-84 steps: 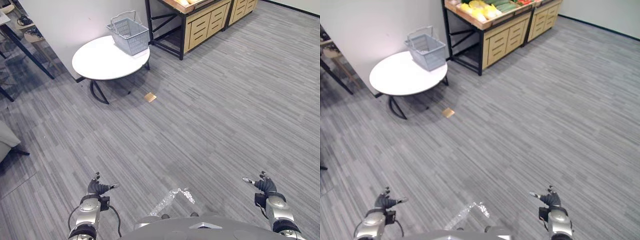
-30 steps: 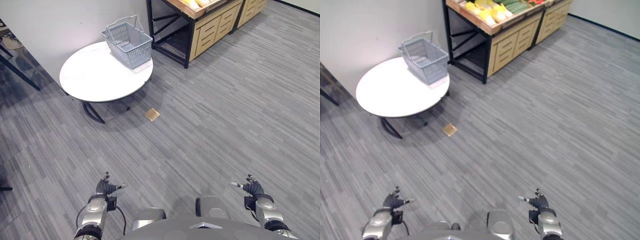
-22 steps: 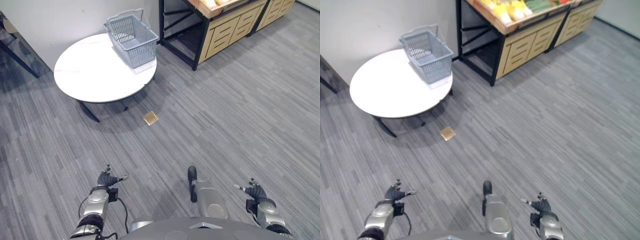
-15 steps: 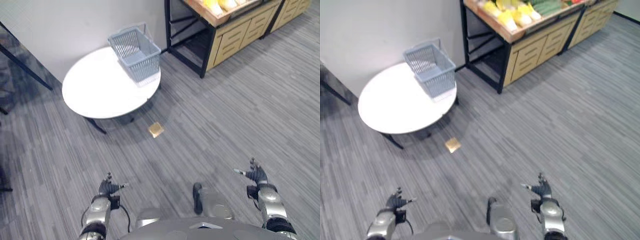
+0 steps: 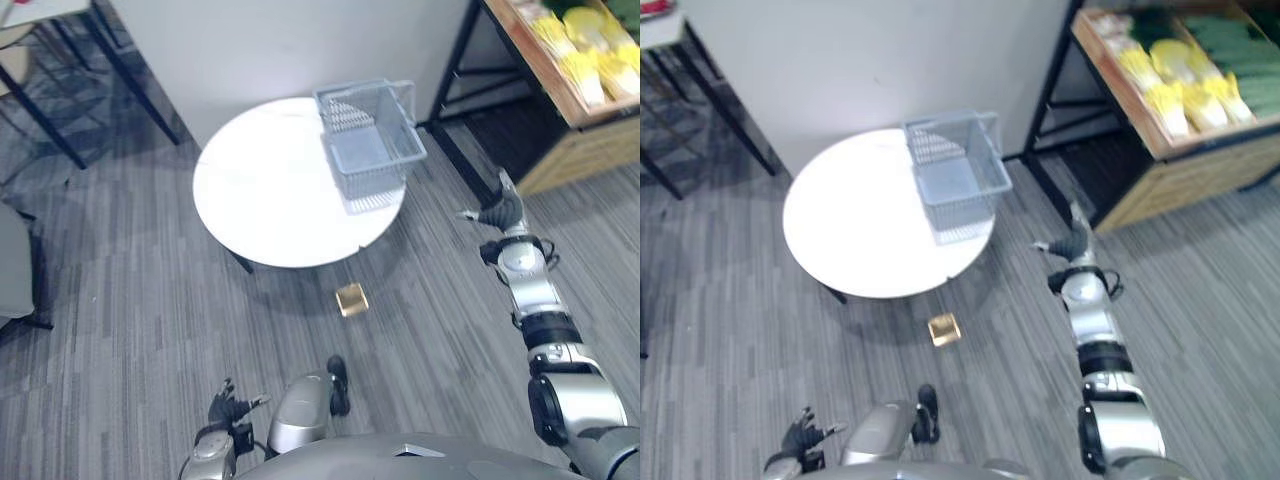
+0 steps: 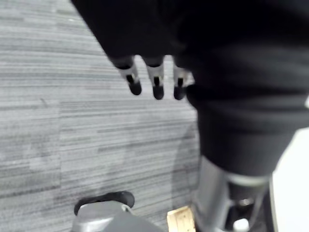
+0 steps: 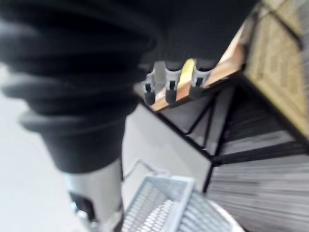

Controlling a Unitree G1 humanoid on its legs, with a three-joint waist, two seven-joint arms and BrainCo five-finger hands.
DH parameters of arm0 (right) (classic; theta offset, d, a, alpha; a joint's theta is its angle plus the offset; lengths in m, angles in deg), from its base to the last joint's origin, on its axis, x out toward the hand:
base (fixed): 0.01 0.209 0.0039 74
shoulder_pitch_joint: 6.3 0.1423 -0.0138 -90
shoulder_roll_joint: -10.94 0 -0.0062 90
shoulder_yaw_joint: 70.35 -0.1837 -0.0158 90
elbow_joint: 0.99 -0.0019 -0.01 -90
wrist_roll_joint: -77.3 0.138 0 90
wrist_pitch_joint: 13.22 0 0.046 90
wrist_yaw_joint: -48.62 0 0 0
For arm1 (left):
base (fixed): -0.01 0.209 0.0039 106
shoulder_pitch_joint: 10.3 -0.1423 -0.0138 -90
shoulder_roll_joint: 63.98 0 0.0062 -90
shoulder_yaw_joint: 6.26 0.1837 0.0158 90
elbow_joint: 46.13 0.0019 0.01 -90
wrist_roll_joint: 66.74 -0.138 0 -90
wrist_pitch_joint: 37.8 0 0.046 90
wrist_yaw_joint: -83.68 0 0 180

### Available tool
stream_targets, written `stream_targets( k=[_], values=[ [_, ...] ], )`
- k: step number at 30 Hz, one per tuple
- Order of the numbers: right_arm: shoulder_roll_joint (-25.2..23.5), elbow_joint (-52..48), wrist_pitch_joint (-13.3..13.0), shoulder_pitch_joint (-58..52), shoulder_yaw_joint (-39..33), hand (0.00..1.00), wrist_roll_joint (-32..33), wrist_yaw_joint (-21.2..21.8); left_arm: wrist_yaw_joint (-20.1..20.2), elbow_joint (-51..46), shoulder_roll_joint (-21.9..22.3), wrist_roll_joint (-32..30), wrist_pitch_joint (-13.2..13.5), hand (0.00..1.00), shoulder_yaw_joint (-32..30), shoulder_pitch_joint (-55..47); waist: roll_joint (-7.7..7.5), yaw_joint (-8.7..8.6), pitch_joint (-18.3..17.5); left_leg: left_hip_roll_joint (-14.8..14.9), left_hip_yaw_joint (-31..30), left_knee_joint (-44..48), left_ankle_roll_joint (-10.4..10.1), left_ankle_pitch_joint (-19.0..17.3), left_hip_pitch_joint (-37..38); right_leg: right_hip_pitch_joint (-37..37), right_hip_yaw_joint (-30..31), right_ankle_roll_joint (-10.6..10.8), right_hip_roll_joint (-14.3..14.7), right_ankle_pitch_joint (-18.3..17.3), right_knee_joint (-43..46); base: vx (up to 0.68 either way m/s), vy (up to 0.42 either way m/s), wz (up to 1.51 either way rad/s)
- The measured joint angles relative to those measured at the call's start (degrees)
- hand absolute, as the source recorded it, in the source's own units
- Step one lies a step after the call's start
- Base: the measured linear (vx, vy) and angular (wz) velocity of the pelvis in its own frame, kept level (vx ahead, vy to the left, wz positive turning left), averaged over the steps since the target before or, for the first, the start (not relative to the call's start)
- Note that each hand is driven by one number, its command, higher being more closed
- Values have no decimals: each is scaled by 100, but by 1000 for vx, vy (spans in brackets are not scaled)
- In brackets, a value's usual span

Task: Pick vegetable in the basket

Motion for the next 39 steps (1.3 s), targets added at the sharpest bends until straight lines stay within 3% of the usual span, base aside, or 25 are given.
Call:
stream_targets(
  k=[1, 2, 3, 5, 6, 7, 9, 10, 11, 13, 14, 15, 17, 18, 21, 26, 33, 36, 37, 39],
  values=[
    [-108, 2, 3, 81, 117, 0, -92, -8, -52, 114, -33, -3, -18, 0, 2, -9, -80, 16, 14, -114, -155, -157, -100, -103, 235, -460, 160, 269, -70, 51, 1145, 236, 31, 53],
    [-183, 3, 6, 108, 182, 0, -157, -12, -95, 190, -43, -9, -33, 0, 1, -5, -95, 18, 27, -145, -230, -200, -119, -135, 358, -693, 207, 293, -103, 6, 1714, 280, -34, 68],
    [-313, 3, 7, 111, 371, 0, -185, -26, -127, 242, -36, -52, -63, 0, 13, -20, -89, -5, 33, -149, -399, -250, -88, -147, 607, -1175, 65, 40, -175, -150, 2544, 217, -40, 67],
    [-389, 2, 0, 116, 558, 0, -186, -51, -180, 229, -38, -67, -78, 0, 33, 24, -85, -39, 36, -104, -719, -388, -87, -167, 855, -1692, -250, -490, -294, -470, 2614, 271, -79, 81],
    [-387, 2, 1, 125, 557, 0, -186, -52, -182, 206, -38, -69, -79, 0, 42, 51, -84, -52, 36, -80, -806, -427, -96, -159, 860, -1818, -296, -551, -294, -528, 2438, 345, -169, 121],
    [-321, -3, 4, 209, 542, 0, -188, -51, -180, 158, -67, -107, -78, 0, 144, 184, -105, -192, 37, -1, -1230, -448, -160, -141, 873, -2167, -303, -613, -218, -701, 1465, 251, -139, 108],
    [-266, -33, 6, 225, 456, 0, -188, -50, -168, 157, -96, -113, -76, 0, 267, 274, -80, -275, 47, 78, -1466, -448, -211, -133, 845, -2211, -201, -629, -126, -704, 633, 255, -213, 108],
    [-123, -64, 9, 225, 386, 0, -217, -48, -156, 77, -137, -211, -59, 0, 451, 421, -47, -321, 66, 233, -1716, -444, -412, -162, 798, -2147, 189, -552, 16, -504, -917, 245, -244, 86],
    [-110, -64, 9, 226, 379, 0, -235, -48, -154, 63, -145, -241, -50, 0, 467, 436, -51, -321, 64, 243, -1751, -439, -450, -171, 789, -2151, 234, -575, 16, -436, -1086, 231, -285, 92],
    [-78, -69, 11, 227, 289, 0, -345, -48, -125, 29, -201, -327, 2, 0, 583, 567, -125, -317, 64, 337, -1976, -406, -688, -279, 712, -2175, 525, -555, -35, 216, -2018, 198, -334, 54],
    [-111, -69, 11, 235, 283, 0, -404, -48, -91, -52, -347, -331, 21, 0, 667, 561, -350, -275, 61, 283, -2001, -358, -924, -422, 663, -2165, 624, -540, -197, 884, -2329, 259, -552, 43],
    [-90, -8, 13, 386, 288, 0, -412, -44, -85, -25, -421, -376, 22, 0, 709, 624, -446, -208, 140, 285, -2025, -247, -1154, -600, 611, -2144, 635, -229, -271, 696, -2351, 214, -474, 34],
    [167, 344, 72, 1068, 314, 0, -413, -49, -47, -111, -356, -445, 123, 0, 847, 657, -132, -324, 242, 768, -1812, -28, -1252, -618, 210, -2154, 308, -416, 97, 865, -2685, 112, -360, 28],
    [399, 592, 87, 1528, 387, 0, -409, -55, -46, -119, -358, -438, 164, 0, 878, 685, 8, -280, 351, 947, -1826, -53, -1339, -593, 103, -2158, 215, -526, 269, 999, -2862, 119, -367, 23],
    [1030, 975, 91, 2470, 475, 0, -406, -181, -55, -85, -345, -426, 249, 0, 1054, 771, 236, -270, 630, 1188, -1956, -273, -1495, -409, -94, -2262, -22, -640, 483, 1088, -3044, 73, -197, 25],
    [1308, 1661, 73, 3421, 795, 0, -403, -326, -117, -75, -353, -207, 381, 0, 1164, 825, 311, -191, 974, 1192, -1995, -432, -1543, -241, -427, -2466, -129, -650, 504, 1408, -3479, 18, -50, 10],
    [1567, 2485, 34, 4516, 1324, 0, -404, -442, -346, -73, -393, 160, 488, 0, 1382, 1133, 473, -149, 1595, 1090, -2161, -413, -1535, -98, -997, -2894, -184, -446, 431, 1720, -3615, -61, -22, 11],
    [1987, 2522, -1, 4738, 1604, 0, -410, -601, -433, -67, -390, 381, 509, 0, 1583, 1303, 534, -85, 1651, 1048, -2303, -296, -1533, -75, -1391, -3154, -248, -352, 384, 1804, -3615, -66, 5, 19],
    [2033, 2527, -6, 4757, 1634, 100, -412, -641, -437, -64, -386, 415, 508, 0, 1593, 1326, 535, -70, 1652, 1039, -2320, -291, -1532, -67, -1442, -3195, -252, -339, 375, 1814, -3615, -59, 18, 18],
    [2167, 2701, -29, 4862, 1840, 100, -674, -704, -451, -32, -389, 470, 516, 0, 1715, 1435, 556, -47, 1662, 1003, -2427, -211, -1528, -65, -1592, -3250, -293, -325, 337, 1832, -3615, -40, 17, 19]
  ],
)
